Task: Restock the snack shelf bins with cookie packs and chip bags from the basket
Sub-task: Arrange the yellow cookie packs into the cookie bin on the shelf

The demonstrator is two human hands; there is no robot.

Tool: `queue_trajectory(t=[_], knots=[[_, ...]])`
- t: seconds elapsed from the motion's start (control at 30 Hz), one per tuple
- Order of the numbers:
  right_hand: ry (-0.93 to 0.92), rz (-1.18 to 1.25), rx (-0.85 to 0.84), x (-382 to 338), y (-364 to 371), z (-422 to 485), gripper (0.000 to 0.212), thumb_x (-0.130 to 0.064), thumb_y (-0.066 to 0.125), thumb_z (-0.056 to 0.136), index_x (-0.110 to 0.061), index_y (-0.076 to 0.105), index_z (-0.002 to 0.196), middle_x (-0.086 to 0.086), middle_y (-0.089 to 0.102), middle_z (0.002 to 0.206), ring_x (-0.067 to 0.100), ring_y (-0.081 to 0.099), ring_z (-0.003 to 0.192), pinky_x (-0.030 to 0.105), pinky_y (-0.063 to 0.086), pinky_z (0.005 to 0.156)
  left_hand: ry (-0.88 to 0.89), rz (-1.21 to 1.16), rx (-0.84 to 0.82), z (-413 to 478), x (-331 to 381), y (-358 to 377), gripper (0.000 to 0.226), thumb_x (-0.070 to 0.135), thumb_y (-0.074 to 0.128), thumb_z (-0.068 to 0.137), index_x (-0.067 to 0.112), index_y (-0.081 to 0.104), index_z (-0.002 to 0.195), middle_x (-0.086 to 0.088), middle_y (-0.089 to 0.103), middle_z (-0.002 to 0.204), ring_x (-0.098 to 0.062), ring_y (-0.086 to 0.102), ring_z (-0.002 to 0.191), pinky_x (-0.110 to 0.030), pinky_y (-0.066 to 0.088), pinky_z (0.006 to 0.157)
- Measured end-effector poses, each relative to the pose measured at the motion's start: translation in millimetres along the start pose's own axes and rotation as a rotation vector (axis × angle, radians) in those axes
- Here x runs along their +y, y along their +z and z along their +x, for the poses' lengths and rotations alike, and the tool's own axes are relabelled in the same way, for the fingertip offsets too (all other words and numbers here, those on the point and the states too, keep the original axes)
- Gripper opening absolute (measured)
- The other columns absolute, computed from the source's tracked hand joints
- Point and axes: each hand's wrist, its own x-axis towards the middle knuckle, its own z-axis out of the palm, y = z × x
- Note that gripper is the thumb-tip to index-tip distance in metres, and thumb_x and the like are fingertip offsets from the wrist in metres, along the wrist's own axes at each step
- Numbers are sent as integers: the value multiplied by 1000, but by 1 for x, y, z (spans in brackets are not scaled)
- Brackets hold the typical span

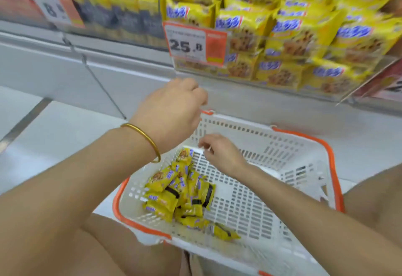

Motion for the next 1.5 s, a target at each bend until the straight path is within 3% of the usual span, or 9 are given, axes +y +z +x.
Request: queue_trajectory(t=[0.27,0.33,0.43,0.63,0.73,0.8,0.97,1.3,1.5], knots=[[291,244,-433,-29,122,31,67,-44,50,94,-8,26,145,12,40,144,29,42,129,39,38,103,-120,160,-264,-13,-33,26,30,26,42,95,20,50,123,1,47,126,-21,41,118,-37,43,86],[414,235,-436,-33,138,36,63,-51,54,90,-6,40,132,11,55,119,30,51,116,41,44,92,-141,152,-279,-12,-37,25,30,27,42,95,20,50,123,0,49,126,-22,42,118,-39,45,87],[532,240,-387,-34,142,42,46,-55,66,79,-15,44,86,1,45,79,25,49,92,37,42,74,-141,139,-284,-9,-40,26,32,28,42,96,19,48,126,-1,49,126,-23,42,119,-39,45,88],[495,418,-253,-19,125,32,70,-28,77,78,-3,40,132,12,47,131,27,47,119,34,40,94,-147,151,-320,-6,-42,28,31,28,42,96,19,49,125,-2,50,126,-23,44,118,-38,44,86],[481,410,-201,-5,121,21,46,-18,73,82,1,49,115,15,54,119,23,48,101,35,40,92,-148,142,-331,-2,-36,28,30,27,42,96,19,50,125,-2,50,126,-23,44,119,-36,42,85],[498,397,-162,3,120,15,27,-15,73,82,-5,48,85,4,50,82,19,40,84,35,42,81,-145,137,-347,1,-28,29,30,26,43,97,20,50,126,-2,49,128,-24,45,120,-36,42,86],[582,302,-134,16,108,5,50,-16,72,80,-17,32,51,3,37,54,19,48,58,27,37,58,-132,121,-410,9,-7,27,31,24,43,97,20,50,128,-2,48,134,-23,47,121,-36,42,89],[267,380,-322,14,-12,-21,16,1,71,78,-8,60,72,7,59,61,13,62,56,27,51,59,8,44,-555,24,24,22,42,28,53,94,16,44,134,-4,48,136,-23,48,122,-32,38,98],[66,402,-57,-21,-115,-38,12,-4,74,78,-14,67,77,-3,58,59,-4,48,46,12,40,51,6,-61,-602,42,38,5,44,36,57,91,10,53,126,-6,56,125,-24,54,111,-31,44,89]])
